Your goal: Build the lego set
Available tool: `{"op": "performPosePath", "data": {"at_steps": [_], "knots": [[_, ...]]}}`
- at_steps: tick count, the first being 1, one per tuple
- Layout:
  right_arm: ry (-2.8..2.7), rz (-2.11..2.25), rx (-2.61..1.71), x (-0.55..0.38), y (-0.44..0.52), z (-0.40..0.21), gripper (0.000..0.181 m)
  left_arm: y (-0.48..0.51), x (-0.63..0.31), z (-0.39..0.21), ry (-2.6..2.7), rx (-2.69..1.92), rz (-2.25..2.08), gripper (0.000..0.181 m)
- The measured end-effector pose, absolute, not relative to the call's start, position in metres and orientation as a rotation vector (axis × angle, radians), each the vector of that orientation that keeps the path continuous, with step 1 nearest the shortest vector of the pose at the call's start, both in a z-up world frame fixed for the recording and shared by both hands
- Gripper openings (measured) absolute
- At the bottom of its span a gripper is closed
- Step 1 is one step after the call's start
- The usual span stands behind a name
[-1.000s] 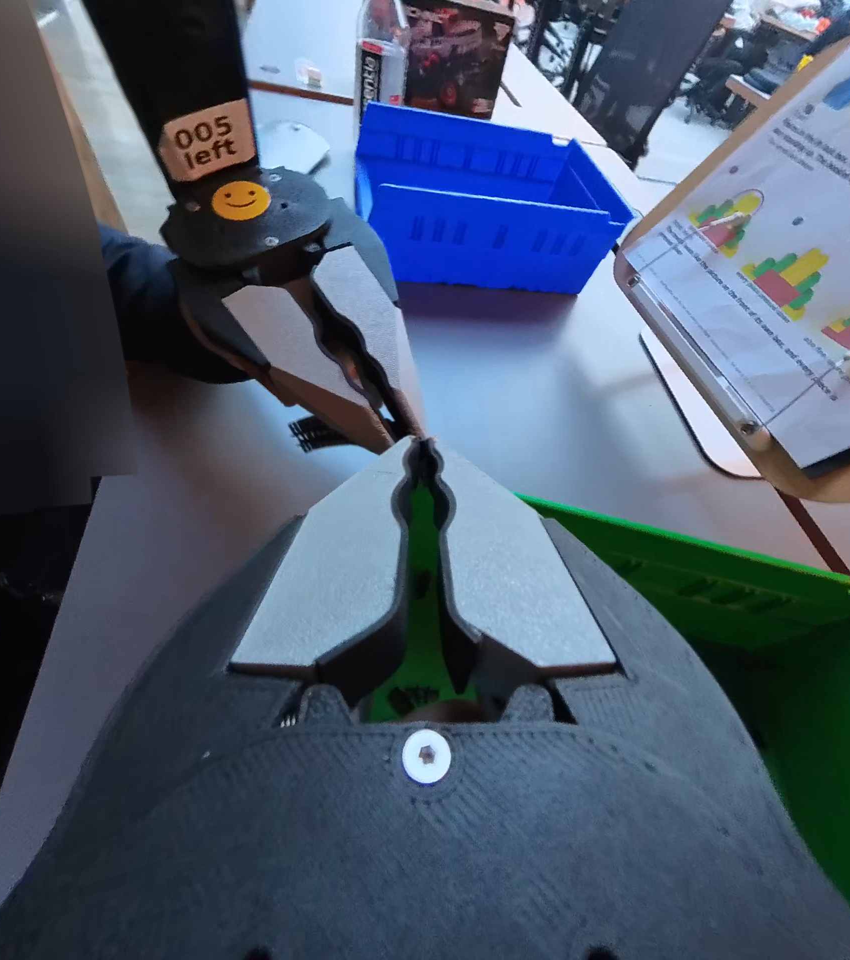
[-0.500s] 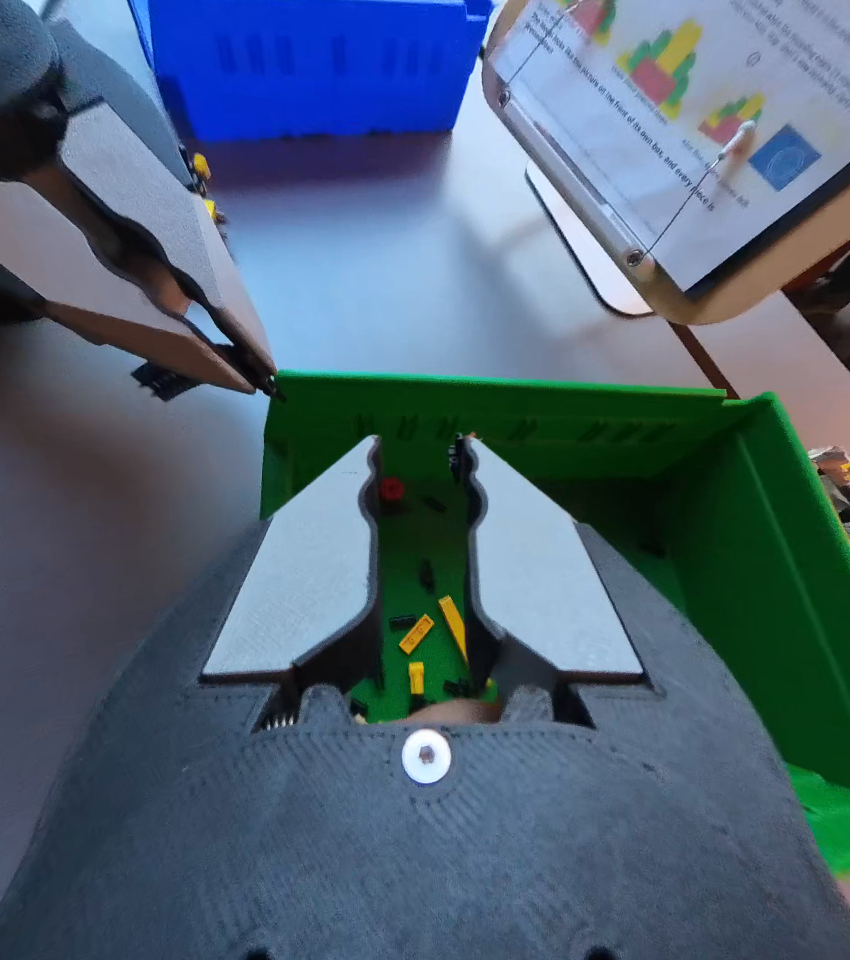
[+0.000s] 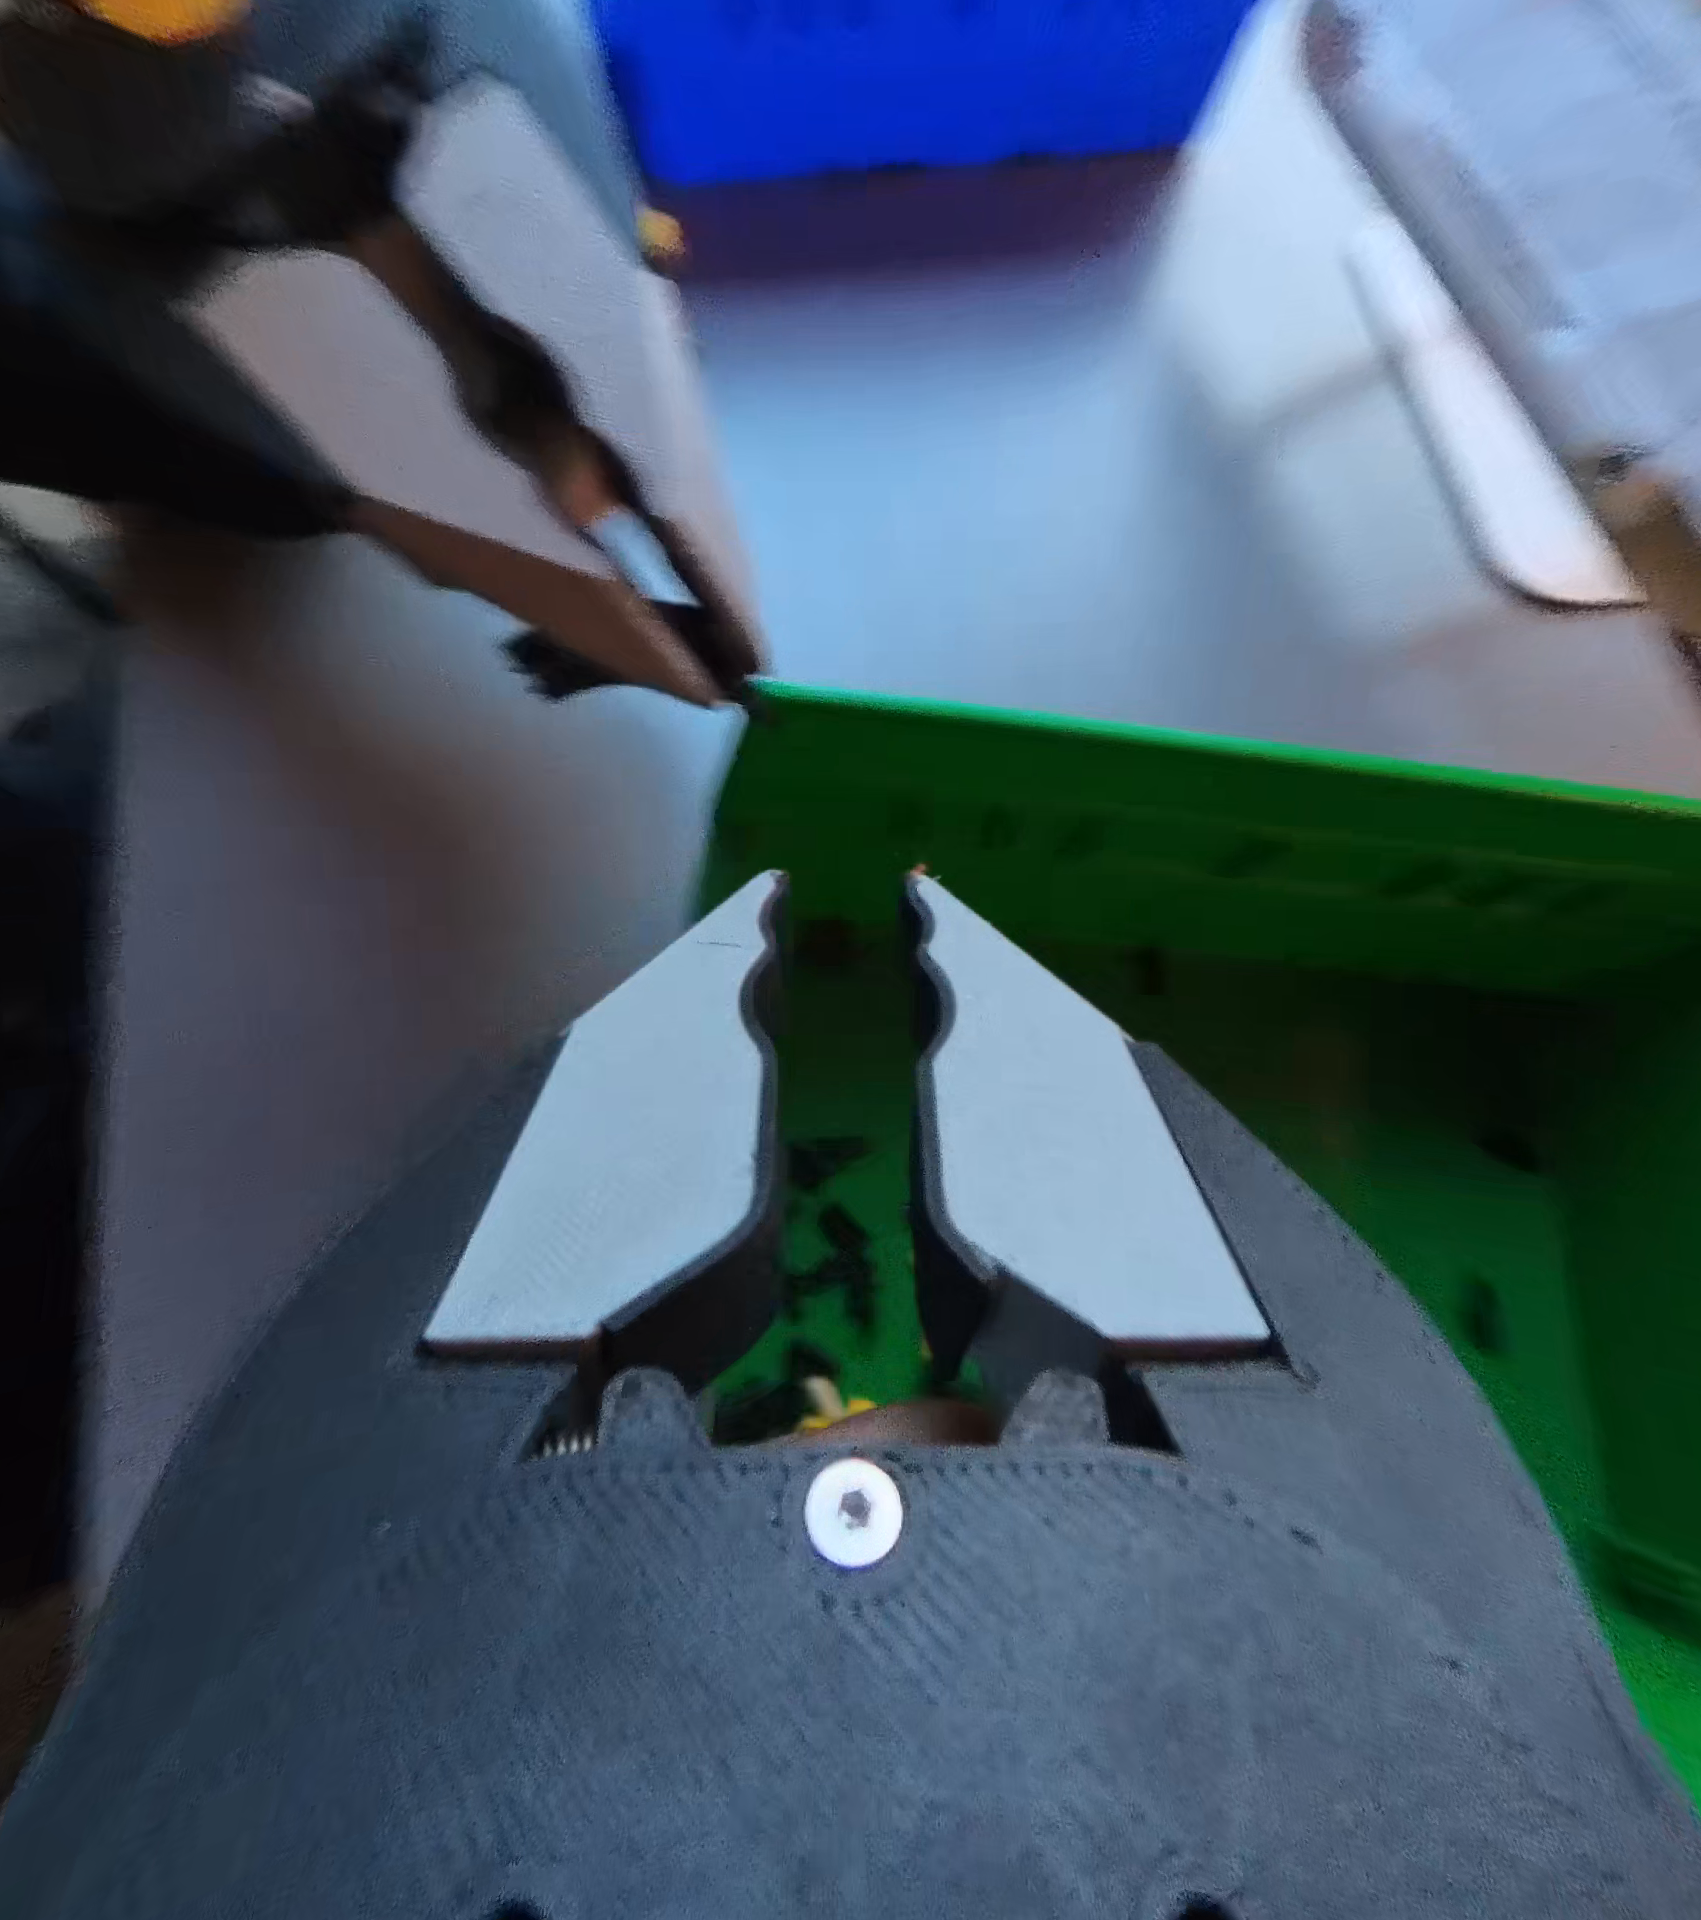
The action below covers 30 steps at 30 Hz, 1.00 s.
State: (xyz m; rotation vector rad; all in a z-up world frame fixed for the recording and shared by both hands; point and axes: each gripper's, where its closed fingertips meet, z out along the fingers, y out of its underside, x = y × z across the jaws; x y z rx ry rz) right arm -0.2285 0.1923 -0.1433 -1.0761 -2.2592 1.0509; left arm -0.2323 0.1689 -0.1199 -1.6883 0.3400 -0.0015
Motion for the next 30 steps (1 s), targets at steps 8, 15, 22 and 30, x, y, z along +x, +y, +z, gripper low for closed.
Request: {"op": "performPosePath", "data": {"at_steps": [8, 15, 22, 30], "knots": [[-2.178, 1.109, -0.789, -0.228, 0.164, -0.117, 0.016, 0.169, -0.228, -0.120, 0.356, -1.690, -0.017, 0.001], [-2.174, 1.188, -0.729, -0.228, 0.155, -0.115, 0.000, 0.166, -0.218, -0.120, 0.378, -1.689, -0.105, 0.001], [-2.145, 1.158, -0.718, -0.230, 0.157, -0.111, 0.000, 0.165, -0.223, -0.116, 0.345, -1.674, -0.106, 0.002], [-2.127, 1.232, -0.740, -0.229, 0.159, -0.106, 0.001, 0.163, -0.221, -0.113, 0.374, -1.655, -0.091, 0.002]]}}
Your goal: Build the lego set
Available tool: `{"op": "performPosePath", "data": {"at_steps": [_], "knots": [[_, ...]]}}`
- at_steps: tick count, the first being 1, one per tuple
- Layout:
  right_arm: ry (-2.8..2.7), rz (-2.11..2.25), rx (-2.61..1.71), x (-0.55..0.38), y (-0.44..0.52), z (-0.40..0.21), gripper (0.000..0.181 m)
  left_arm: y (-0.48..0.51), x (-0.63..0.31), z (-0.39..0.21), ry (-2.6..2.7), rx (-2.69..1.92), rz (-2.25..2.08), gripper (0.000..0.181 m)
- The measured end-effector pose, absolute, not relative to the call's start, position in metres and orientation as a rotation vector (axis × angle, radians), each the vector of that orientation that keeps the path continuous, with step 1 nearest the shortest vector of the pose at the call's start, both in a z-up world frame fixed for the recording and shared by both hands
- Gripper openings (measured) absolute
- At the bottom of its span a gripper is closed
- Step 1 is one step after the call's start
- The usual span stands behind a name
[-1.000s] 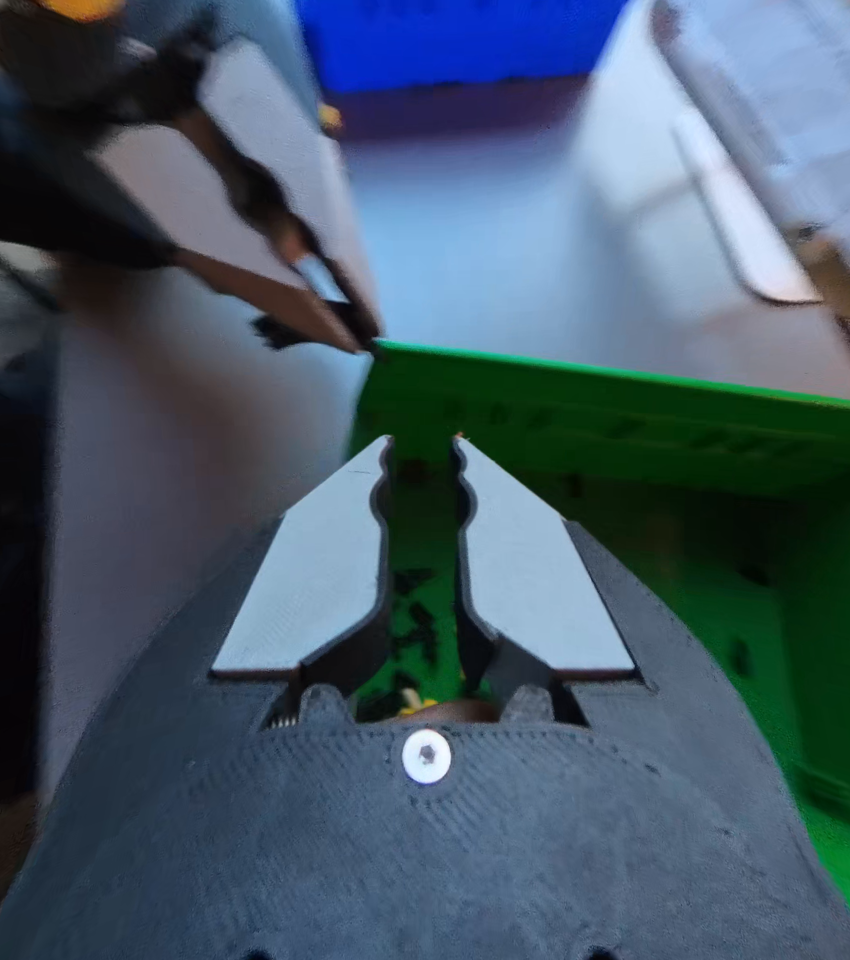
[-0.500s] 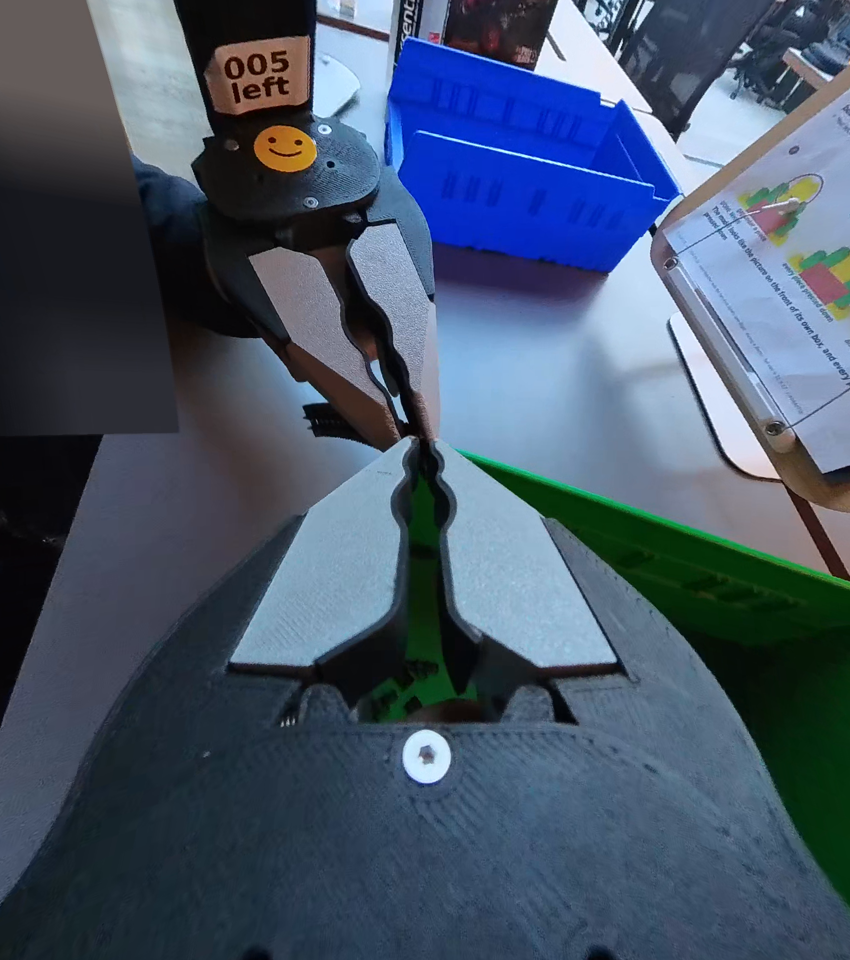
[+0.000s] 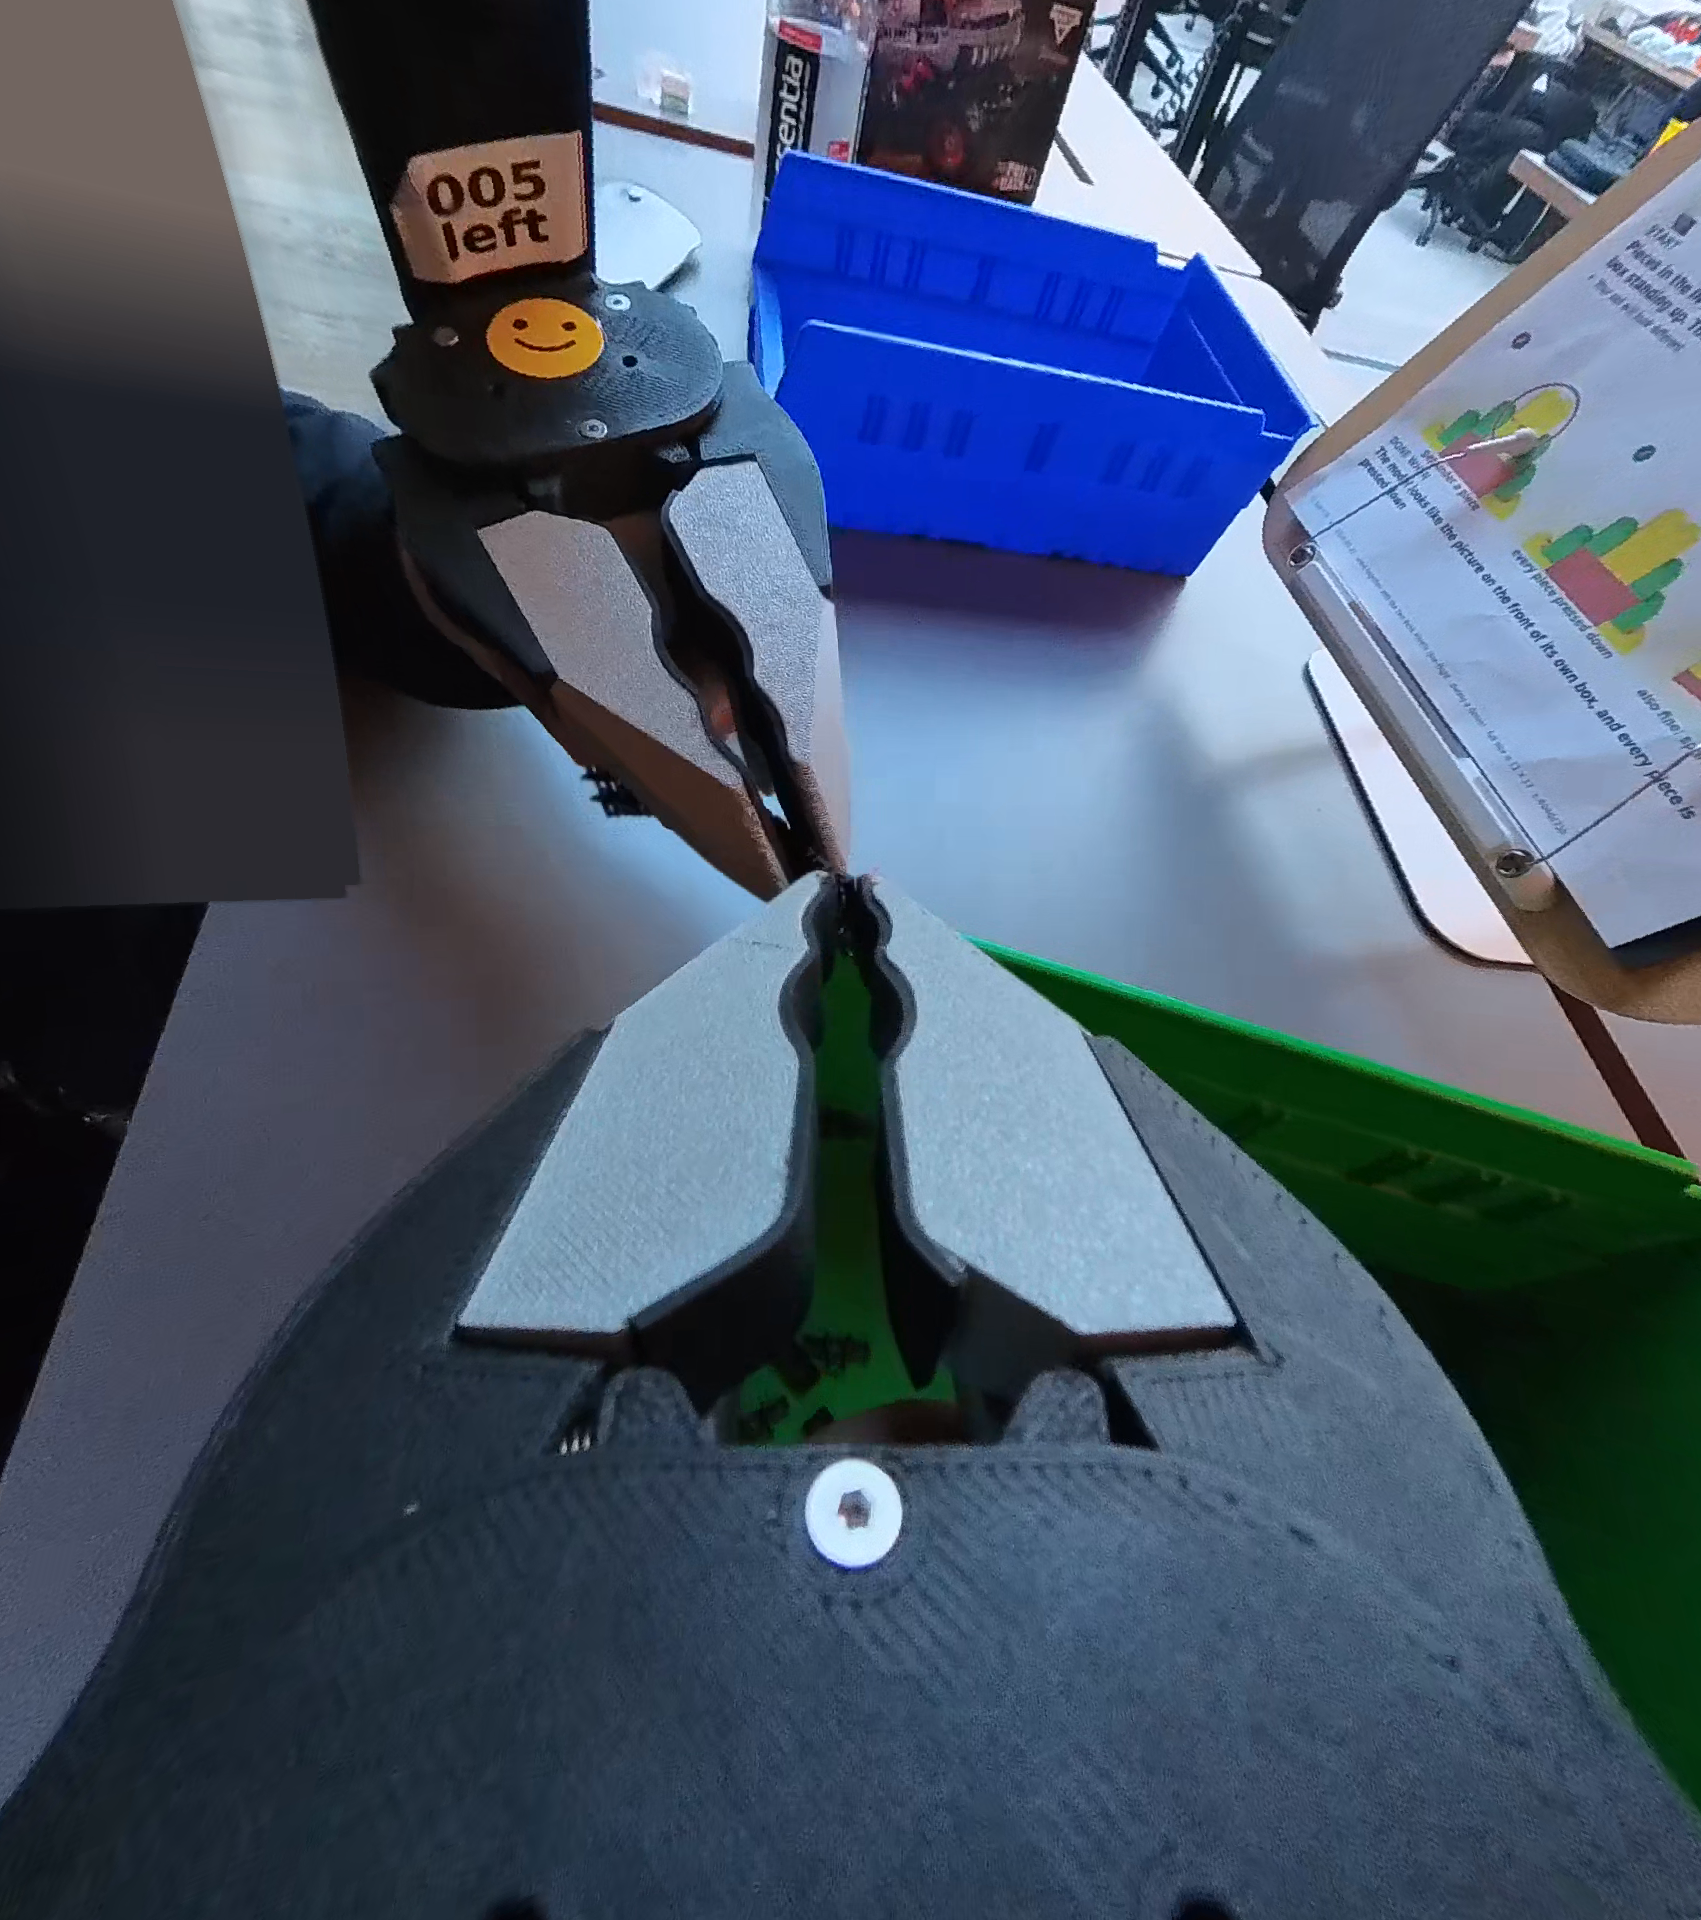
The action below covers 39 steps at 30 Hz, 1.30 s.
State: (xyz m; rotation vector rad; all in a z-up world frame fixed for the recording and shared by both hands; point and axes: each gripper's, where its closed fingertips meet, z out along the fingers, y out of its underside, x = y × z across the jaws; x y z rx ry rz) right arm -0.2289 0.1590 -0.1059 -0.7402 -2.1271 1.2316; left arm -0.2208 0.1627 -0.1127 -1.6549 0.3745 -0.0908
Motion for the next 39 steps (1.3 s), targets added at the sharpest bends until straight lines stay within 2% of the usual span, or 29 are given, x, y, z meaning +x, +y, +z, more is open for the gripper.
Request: {"op": "performPosePath", "data": {"at_steps": [6, 9, 12, 13, 14, 17, 20, 23, 27, 29, 30, 36, 39], "knots": [[-2.048, 1.330, -0.977, -0.244, 0.170, -0.101, 0.000, 0.165, -0.232, -0.108, 0.348, -1.627, 0.006, 0.002], [-1.837, 1.134, -1.182, -0.262, 0.226, -0.105, 0.000, 0.166, -0.231, -0.115, 0.375, -1.650, 0.049, 0.002], [-1.882, 1.030, -1.222, -0.256, 0.233, -0.112, 0.001, 0.169, -0.231, -0.119, 0.363, -1.675, 0.034, 0.002], [-1.956, 0.965, -1.230, -0.252, 0.231, -0.124, 0.020, 0.170, -0.233, -0.121, 0.354, -1.681, 0.036, 0.002], [-2.009, 0.892, -1.227, -0.249, 0.231, -0.134, 0.031, 0.171, -0.235, -0.123, 0.346, -1.692, 0.036, 0.001], [-2.022, 0.854, -1.186, -0.251, 0.230, -0.138, 0.024, 0.173, -0.237, -0.126, 0.327, -1.703, 0.012, 0.001], [-2.078, 0.956, -1.175, -0.246, 0.215, -0.138, 0.029, 0.173, -0.237, -0.124, 0.324, -1.699, 0.017, 0.001], [-2.104, 0.819, -1.249, -0.245, 0.229, -0.154, 0.027, 0.173, -0.235, -0.124, 0.333, -1.699, 0.020, 0.002], [-2.135, 1.052, -1.161, -0.243, 0.201, -0.139, 0.037, 0.172, -0.233, -0.126, 0.345, -1.706, 0.034, 0.002], [-2.143, 1.102, -1.027, -0.238, 0.187, -0.128, 0.017, 0.172, -0.233, -0.124, 0.347, -1.699, 0.040, 0.001], [-2.151, 1.121, -0.984, -0.235, 0.180, -0.124, 0.013, 0.171, -0.233, -0.122, 0.346, -1.696, 0.040, 0.001], [-2.161, 1.210, -0.947, -0.235, 0.165, -0.121, 0.014, 0.170, -0.231, -0.121, 0.349, -1.694, 0.034, 0.001], [-2.172, 1.192, -0.944, -0.238, 0.163, -0.125, 0.007, 0.170, -0.234, -0.121, 0.339, -1.694, 0.052, 0.002]]}}
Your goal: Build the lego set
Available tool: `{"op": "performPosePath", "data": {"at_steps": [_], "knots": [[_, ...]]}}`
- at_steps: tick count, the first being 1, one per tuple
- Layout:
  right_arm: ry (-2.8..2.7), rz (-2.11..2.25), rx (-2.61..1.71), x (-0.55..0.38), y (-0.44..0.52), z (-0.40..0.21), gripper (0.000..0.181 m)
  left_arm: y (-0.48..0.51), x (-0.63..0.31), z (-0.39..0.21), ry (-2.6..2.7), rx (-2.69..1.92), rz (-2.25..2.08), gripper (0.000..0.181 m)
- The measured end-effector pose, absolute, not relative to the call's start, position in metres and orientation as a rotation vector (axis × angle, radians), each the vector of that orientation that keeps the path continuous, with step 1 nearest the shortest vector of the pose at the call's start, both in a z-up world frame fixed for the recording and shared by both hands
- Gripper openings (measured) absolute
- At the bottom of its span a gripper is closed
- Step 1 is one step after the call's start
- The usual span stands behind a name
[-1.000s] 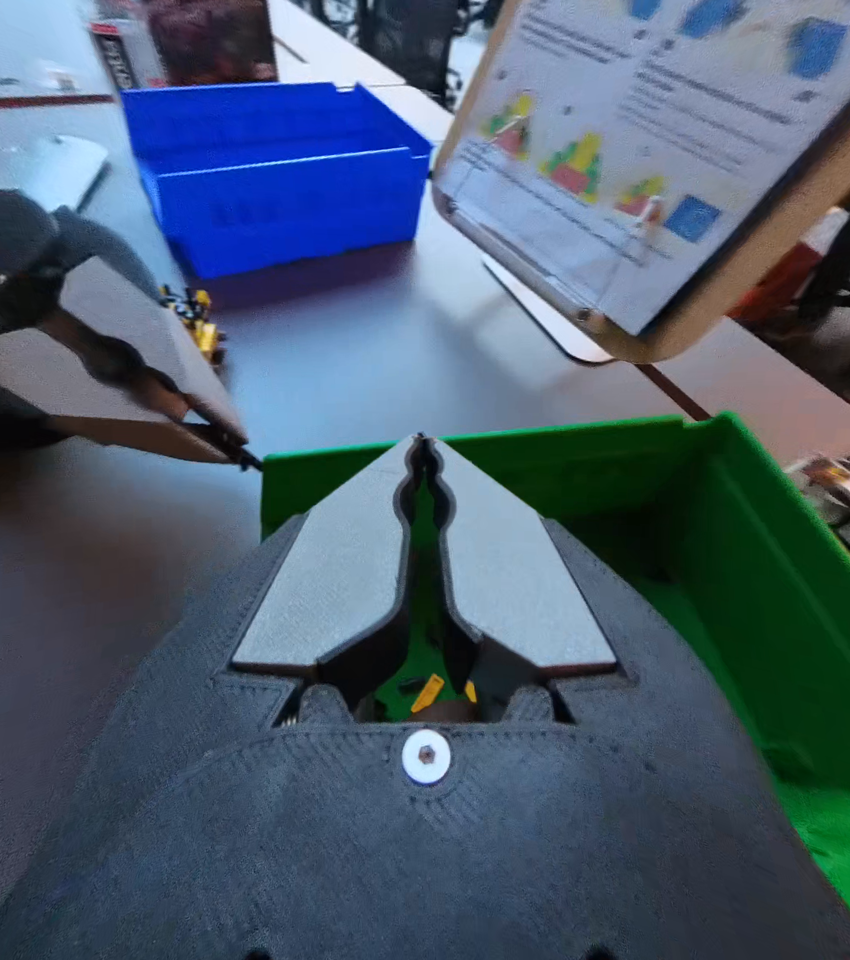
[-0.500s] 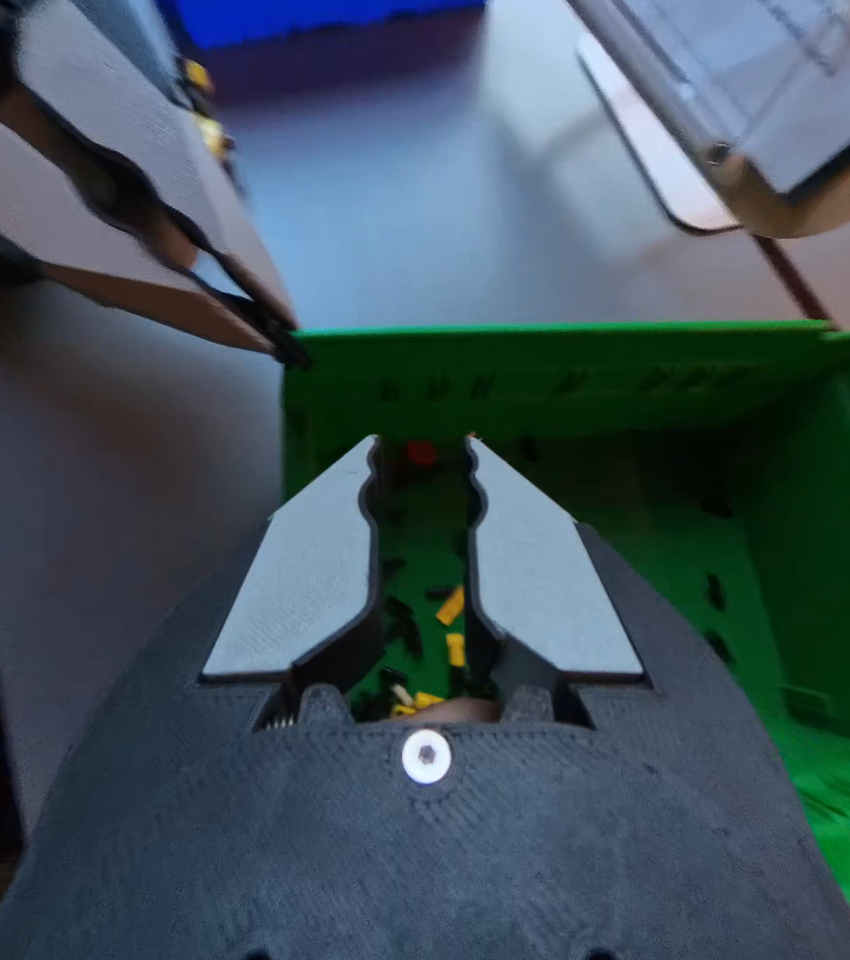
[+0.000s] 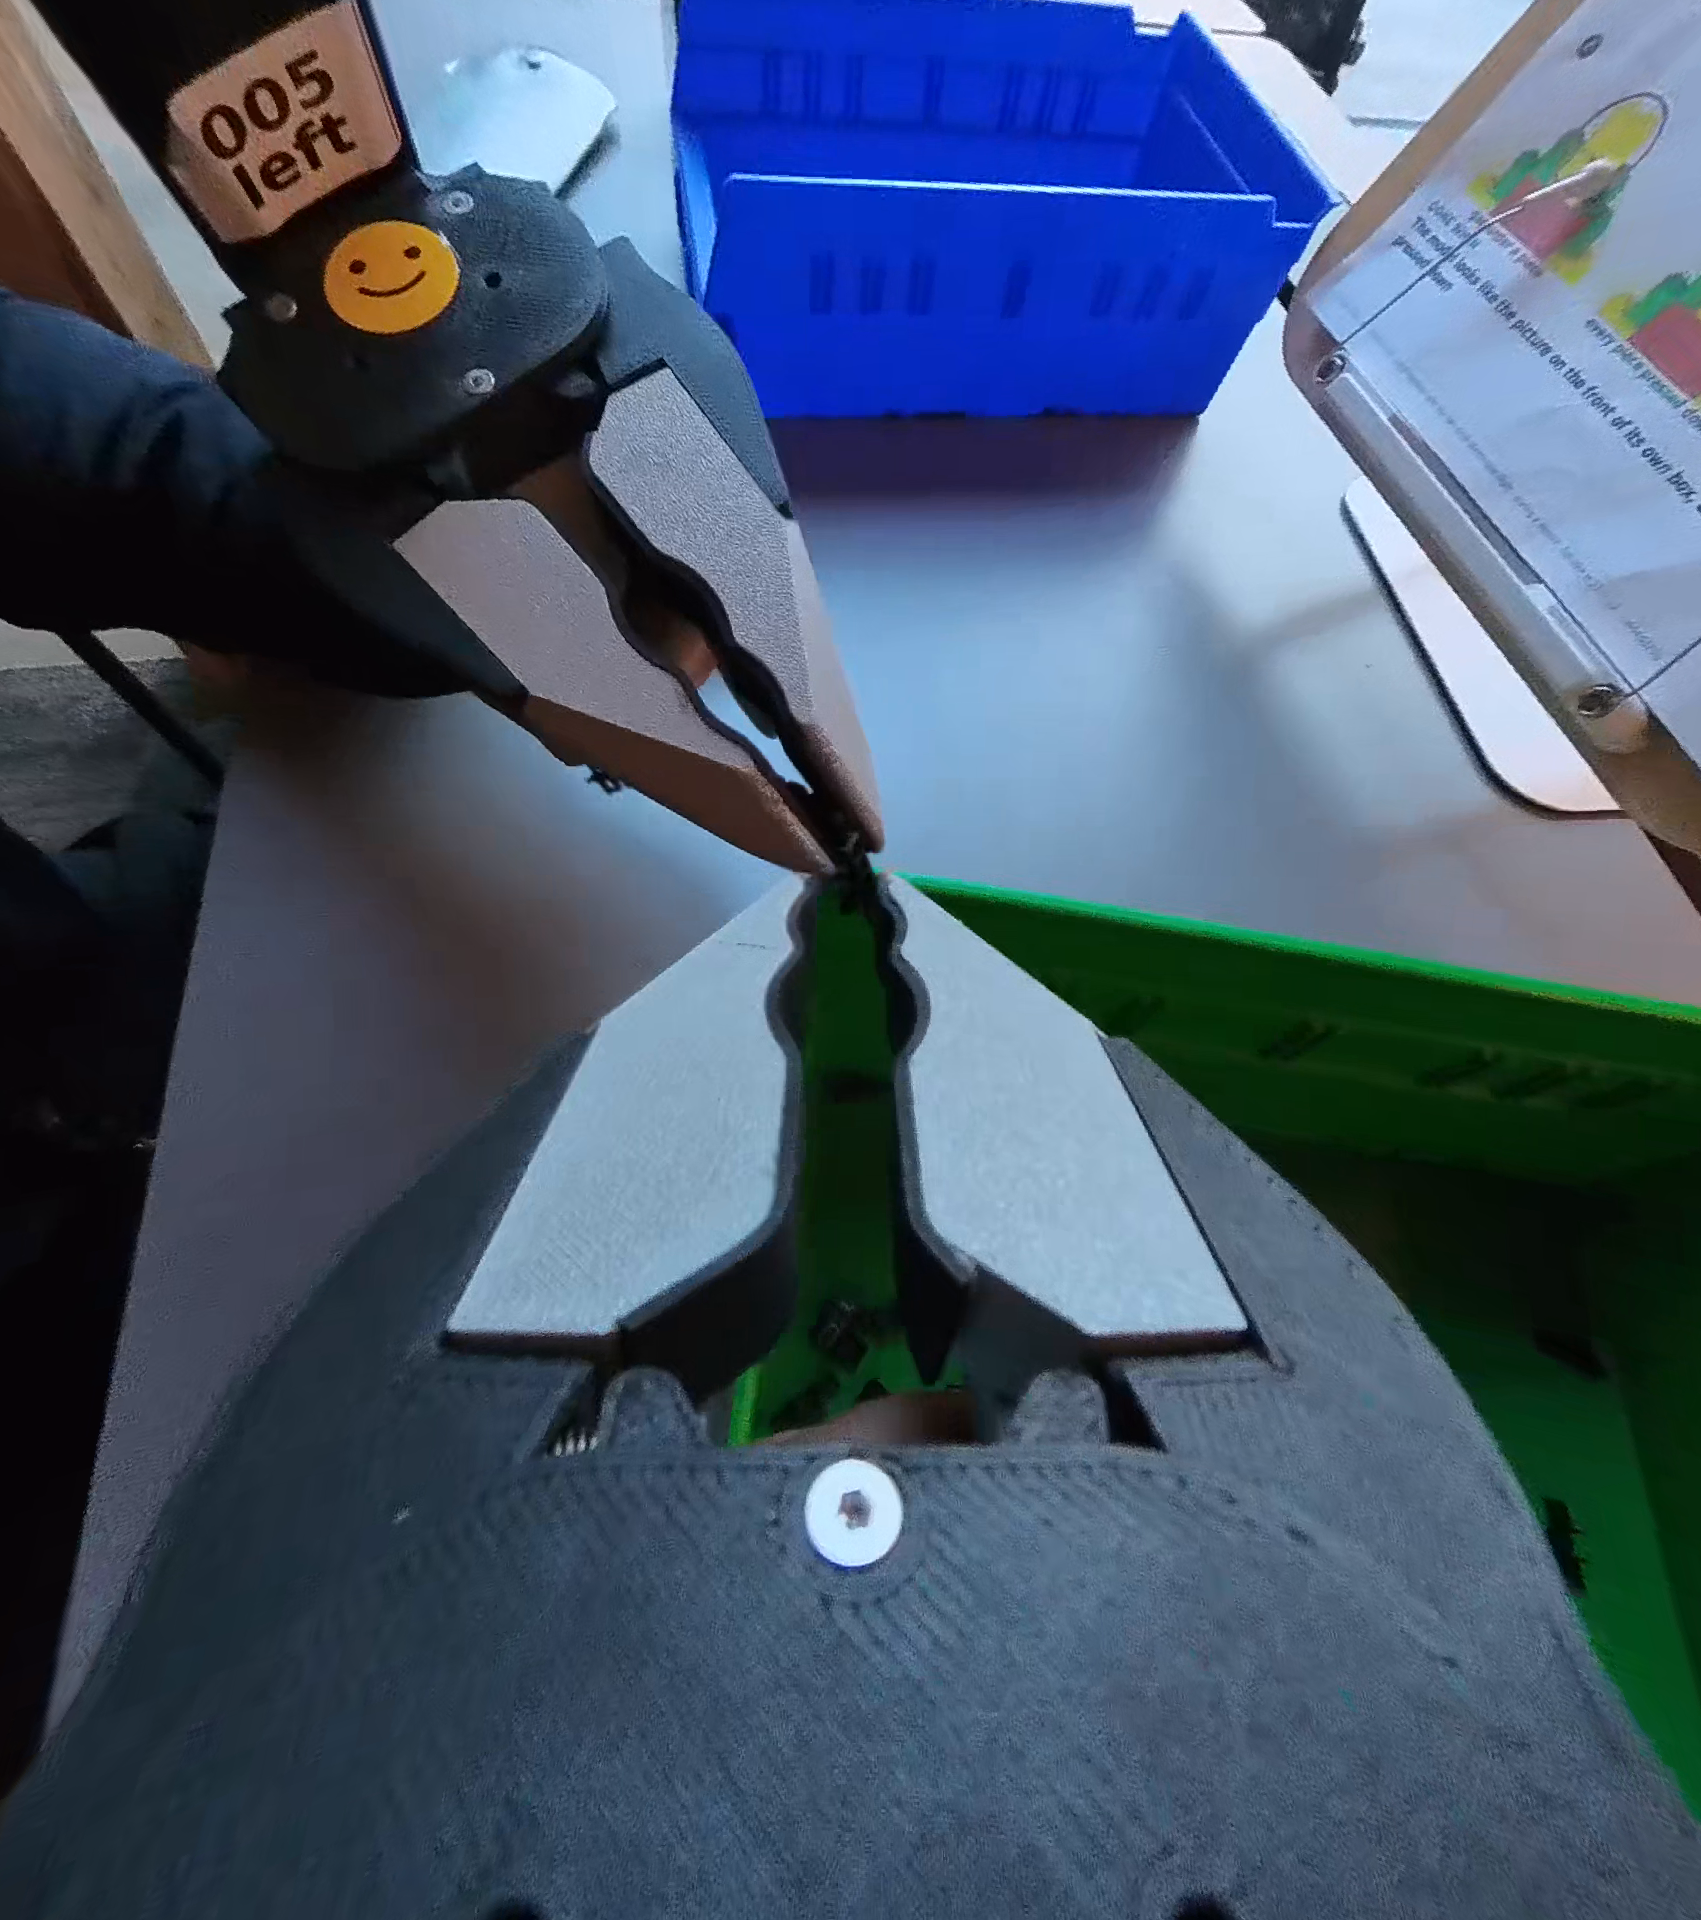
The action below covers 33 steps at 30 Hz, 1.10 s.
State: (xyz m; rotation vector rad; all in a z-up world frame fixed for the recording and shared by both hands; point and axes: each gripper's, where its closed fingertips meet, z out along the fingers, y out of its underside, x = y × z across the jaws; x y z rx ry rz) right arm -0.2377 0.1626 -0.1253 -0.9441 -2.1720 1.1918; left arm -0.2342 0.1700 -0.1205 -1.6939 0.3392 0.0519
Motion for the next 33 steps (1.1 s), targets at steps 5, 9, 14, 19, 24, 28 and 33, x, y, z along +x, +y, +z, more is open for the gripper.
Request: {"op": "performPosePath", "data": {"at_steps": [5, 9, 14, 19, 24, 28, 33], "knots": [[-2.132, 1.290, -0.957, -0.239, 0.162, -0.117, 0.006, 0.168, -0.236, -0.116, 0.318, -1.677, -0.006, 0.001], [-2.136, 1.343, -0.977, -0.239, 0.160, -0.117, 0.002, 0.169, -0.231, -0.120, 0.344, -1.693, 0.008, 0.001], [-2.118, 1.304, -0.985, -0.242, 0.162, -0.116, 0.000, 0.169, -0.232, -0.120, 0.347, -1.691, 0.028, 0.001], [-1.795, 0.917, -1.160, -0.269, 0.227, -0.108, 0.000, 0.167, -0.237, -0.117, 0.319, -1.683, 0.024, 0.001], [-1.946, 1.143, -1.257, -0.251, 0.217, -0.115, 0.034, 0.170, -0.235, -0.121, 0.325, -1.695, 0.033, 0.001], [-1.952, 0.986, -1.278, -0.254, 0.233, -0.130, 0.037, 0.171, -0.235, -0.123, 0.324, -1.702, 0.031, 0.001], [-2.038, 1.025, -1.300, -0.247, 0.223, -0.138, 0.023, 0.173, -0.234, -0.125, 0.334, -1.710, 0.037, 0.002]]}}
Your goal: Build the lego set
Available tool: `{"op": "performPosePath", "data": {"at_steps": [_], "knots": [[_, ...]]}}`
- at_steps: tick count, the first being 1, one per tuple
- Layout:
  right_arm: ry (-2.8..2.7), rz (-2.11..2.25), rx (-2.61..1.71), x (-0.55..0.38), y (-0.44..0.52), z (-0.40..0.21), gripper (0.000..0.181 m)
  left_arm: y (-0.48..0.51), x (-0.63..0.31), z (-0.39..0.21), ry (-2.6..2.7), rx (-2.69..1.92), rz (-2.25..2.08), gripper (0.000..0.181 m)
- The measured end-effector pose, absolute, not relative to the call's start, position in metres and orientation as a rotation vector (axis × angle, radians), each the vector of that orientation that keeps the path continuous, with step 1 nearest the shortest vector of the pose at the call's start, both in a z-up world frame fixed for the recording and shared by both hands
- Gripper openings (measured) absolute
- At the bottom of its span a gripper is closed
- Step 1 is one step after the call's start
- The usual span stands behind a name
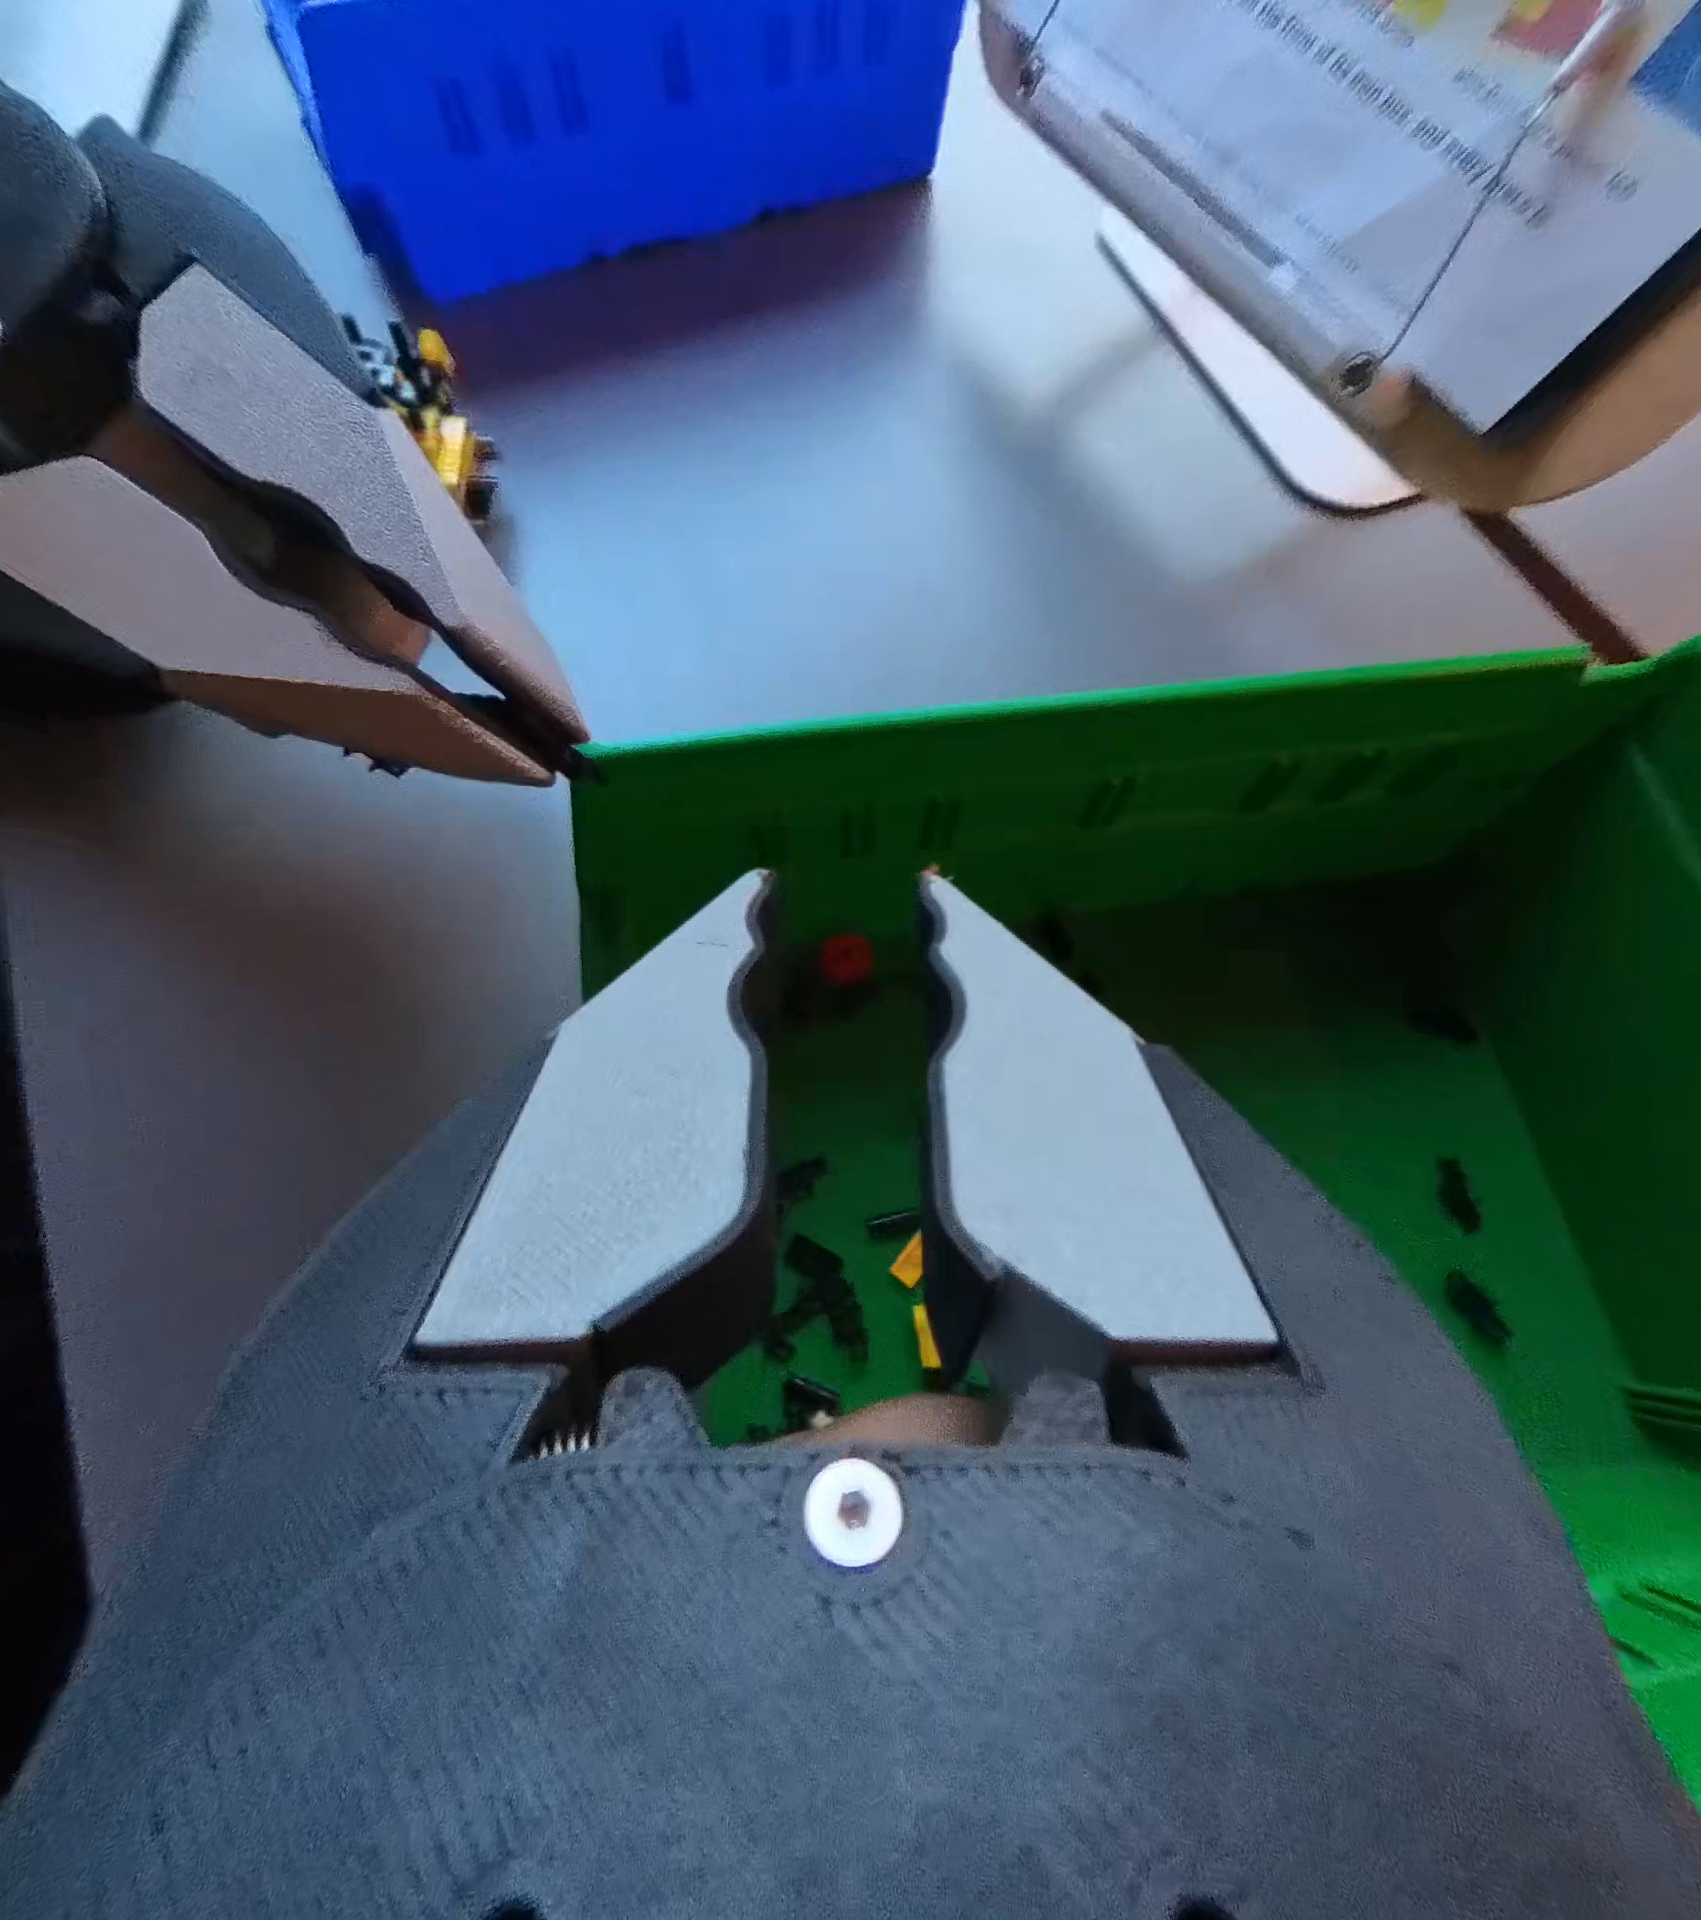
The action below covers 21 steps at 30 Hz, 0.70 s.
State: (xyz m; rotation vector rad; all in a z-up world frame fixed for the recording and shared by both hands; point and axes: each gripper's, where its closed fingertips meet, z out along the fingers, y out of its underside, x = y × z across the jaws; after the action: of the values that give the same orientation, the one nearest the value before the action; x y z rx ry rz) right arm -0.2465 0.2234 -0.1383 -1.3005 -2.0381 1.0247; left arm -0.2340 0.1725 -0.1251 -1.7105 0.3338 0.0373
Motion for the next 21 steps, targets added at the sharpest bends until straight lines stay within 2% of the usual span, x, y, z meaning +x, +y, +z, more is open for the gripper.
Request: {"op": "performPosePath", "data": {"at_steps": [4, 7, 8, 17, 21], "knots": [[-2.001, 1.119, -1.277, -0.253, 0.219, -0.131, 0.043, 0.173, -0.233, -0.126, 0.341, -1.712, 0.047, 0.002], [-2.107, 1.260, -1.022, -0.240, 0.179, -0.118, 0.017, 0.172, -0.232, -0.125, 0.349, -1.706, 0.044, 0.001], [-2.123, 1.274, -0.957, -0.237, 0.169, -0.115, 0.014, 0.171, -0.231, -0.124, 0.350, -1.701, 0.042, 0.001], [-2.162, 1.183, -0.840, -0.230, 0.167, -0.119, 0.018, 0.162, -0.220, -0.104, 0.339, -1.596, -0.152, 0.001], [-2.128, 1.237, -0.761, -0.228, 0.155, -0.107, 0.012, 0.159, -0.219, -0.095, 0.298, -1.554, -0.276, 0.001]]}}
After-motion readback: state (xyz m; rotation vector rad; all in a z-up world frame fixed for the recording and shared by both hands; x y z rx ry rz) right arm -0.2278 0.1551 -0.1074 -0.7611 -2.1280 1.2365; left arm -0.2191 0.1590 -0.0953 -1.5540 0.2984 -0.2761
